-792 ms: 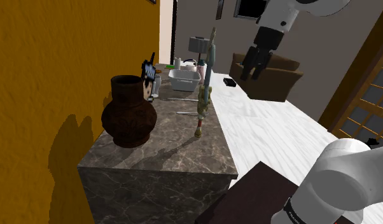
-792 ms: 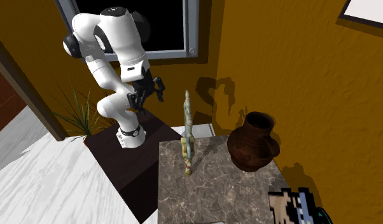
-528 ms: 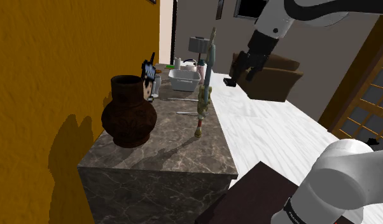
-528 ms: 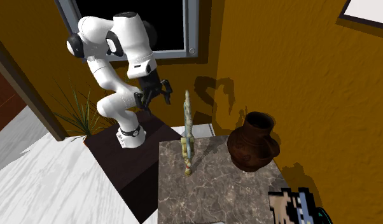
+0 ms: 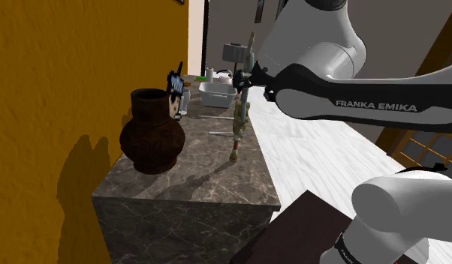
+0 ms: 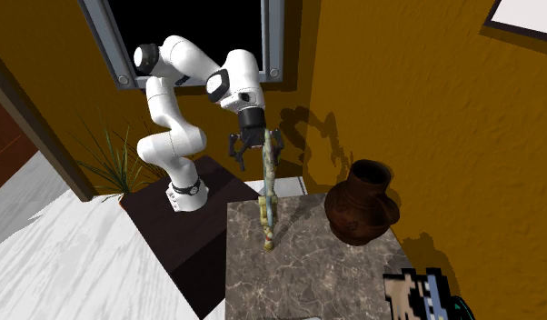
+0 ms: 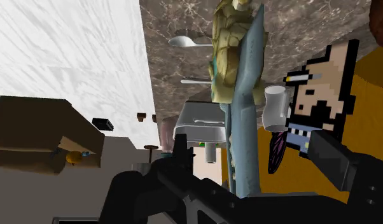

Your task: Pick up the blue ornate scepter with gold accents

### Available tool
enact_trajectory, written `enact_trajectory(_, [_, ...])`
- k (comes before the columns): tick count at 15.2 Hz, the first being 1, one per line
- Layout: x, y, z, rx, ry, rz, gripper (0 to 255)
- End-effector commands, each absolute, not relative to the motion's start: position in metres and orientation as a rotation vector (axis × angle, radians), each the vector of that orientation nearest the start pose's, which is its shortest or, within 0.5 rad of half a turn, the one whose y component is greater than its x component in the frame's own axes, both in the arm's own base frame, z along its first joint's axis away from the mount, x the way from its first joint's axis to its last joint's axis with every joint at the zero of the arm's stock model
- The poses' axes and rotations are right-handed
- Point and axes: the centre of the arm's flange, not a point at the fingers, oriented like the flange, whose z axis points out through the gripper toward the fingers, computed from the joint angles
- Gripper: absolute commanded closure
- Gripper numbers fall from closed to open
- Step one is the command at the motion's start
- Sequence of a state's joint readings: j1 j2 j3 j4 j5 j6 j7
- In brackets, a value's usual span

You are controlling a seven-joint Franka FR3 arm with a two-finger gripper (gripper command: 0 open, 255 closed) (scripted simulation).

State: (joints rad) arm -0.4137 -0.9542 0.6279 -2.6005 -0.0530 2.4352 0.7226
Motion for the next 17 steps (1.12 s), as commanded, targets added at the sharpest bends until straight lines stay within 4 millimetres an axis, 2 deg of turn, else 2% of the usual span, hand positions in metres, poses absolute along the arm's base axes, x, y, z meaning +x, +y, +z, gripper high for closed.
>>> enact_trajectory(1, [0.361,0.133,0.544,-2.928,0.968,-1.518,0])
enact_trajectory(8, [0.361,0.133,0.507,-2.928,0.968,-1.518,0])
enact_trajectory(10, [0.361,0.133,0.504,-2.928,0.968,-1.517,0])
enact_trajectory(11, [0.361,0.133,0.504,-2.928,0.968,-1.517,255])
enact_trajectory(17, [0.361,0.133,0.504,-2.928,0.968,-1.517,255])
